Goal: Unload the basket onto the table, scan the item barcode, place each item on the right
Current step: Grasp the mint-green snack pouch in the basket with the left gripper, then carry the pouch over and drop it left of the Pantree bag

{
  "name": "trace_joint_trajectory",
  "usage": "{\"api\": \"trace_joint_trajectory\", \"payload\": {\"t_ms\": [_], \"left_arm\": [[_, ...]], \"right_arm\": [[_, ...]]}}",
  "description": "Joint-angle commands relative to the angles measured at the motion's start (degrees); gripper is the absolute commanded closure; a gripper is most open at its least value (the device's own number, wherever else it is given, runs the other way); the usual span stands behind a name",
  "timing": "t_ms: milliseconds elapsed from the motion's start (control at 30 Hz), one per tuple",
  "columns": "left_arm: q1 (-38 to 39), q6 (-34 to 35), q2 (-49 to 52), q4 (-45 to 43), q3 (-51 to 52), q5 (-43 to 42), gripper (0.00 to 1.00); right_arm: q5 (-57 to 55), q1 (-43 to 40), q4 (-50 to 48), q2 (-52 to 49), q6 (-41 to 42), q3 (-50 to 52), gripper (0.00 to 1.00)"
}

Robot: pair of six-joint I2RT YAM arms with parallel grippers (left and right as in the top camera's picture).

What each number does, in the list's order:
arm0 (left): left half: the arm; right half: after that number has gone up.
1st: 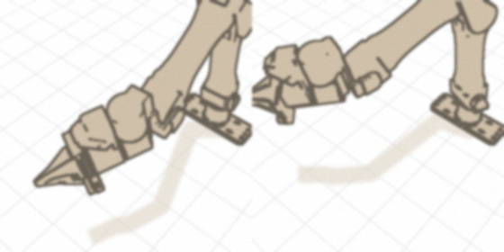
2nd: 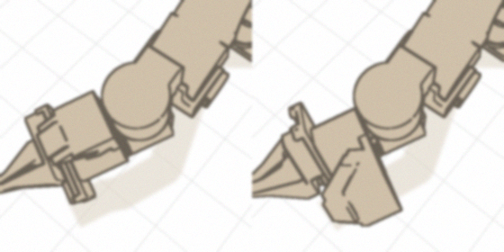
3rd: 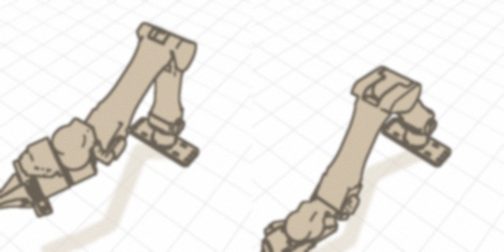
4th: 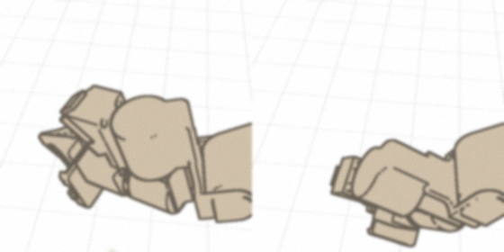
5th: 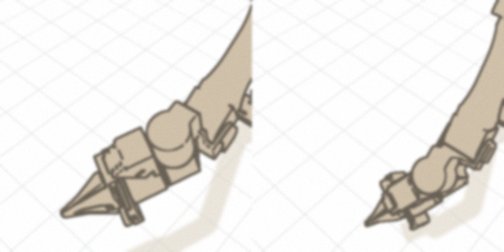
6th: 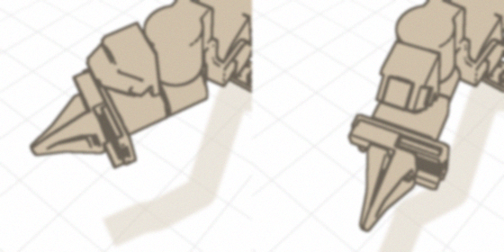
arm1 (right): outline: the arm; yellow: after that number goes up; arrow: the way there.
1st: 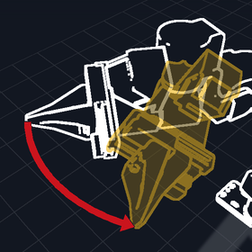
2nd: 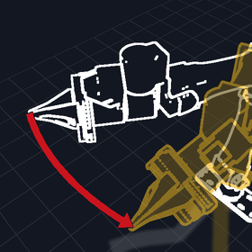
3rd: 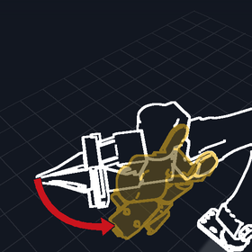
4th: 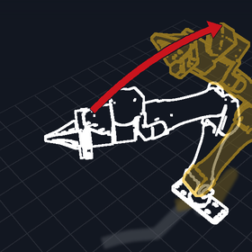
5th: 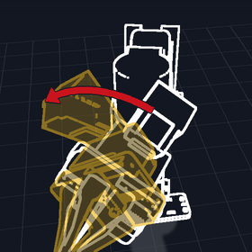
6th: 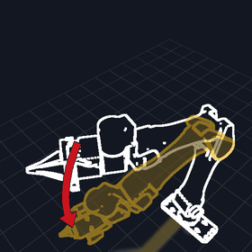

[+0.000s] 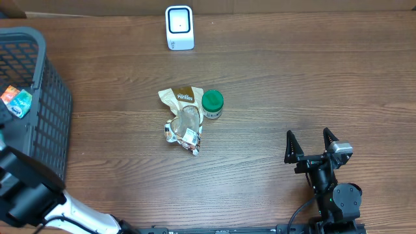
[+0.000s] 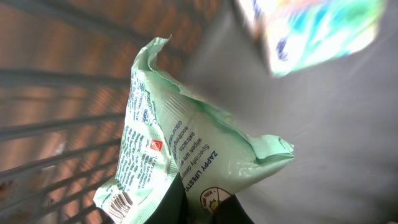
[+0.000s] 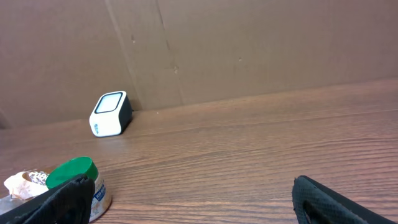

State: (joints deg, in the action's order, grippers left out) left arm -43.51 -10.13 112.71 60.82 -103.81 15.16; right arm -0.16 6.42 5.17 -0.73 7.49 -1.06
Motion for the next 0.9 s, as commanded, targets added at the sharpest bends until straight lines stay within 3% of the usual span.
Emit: {"api": "trace_joint_trajectory", "payload": {"t_ms": [0, 267, 433, 633, 867], "left_arm": [[3.21, 4.74, -9.97, 0.39, -5.95, -0.44, 0.96], [15.89, 11.52, -24.00, 0.15, -7.58, -3.67, 0.96], [27.69, 15.43, -29.29, 5.57, -7.56, -8.57, 0.96], [41.48, 23.41, -28.52, 13.29, -5.60, -9.92, 0.96], [50.80, 29.33, -24.39, 13.07, 5.88, -9.88, 0.96]], "right_arm": [[0.31, -0.17, -0.35, 0.57, -0.07, 0.59, 0.00], [0.31, -0.15, -0.35, 0.57, -0.07, 0.59, 0.00], [0.31, -0.15, -0.35, 0.57, -0.09, 0.59, 0.00], [0.31, -0.15, -0.35, 0.57, -0.09, 0.59, 0.00], [0.31, -0.15, -0.35, 0.57, -0.09, 0.59, 0.00]]}}
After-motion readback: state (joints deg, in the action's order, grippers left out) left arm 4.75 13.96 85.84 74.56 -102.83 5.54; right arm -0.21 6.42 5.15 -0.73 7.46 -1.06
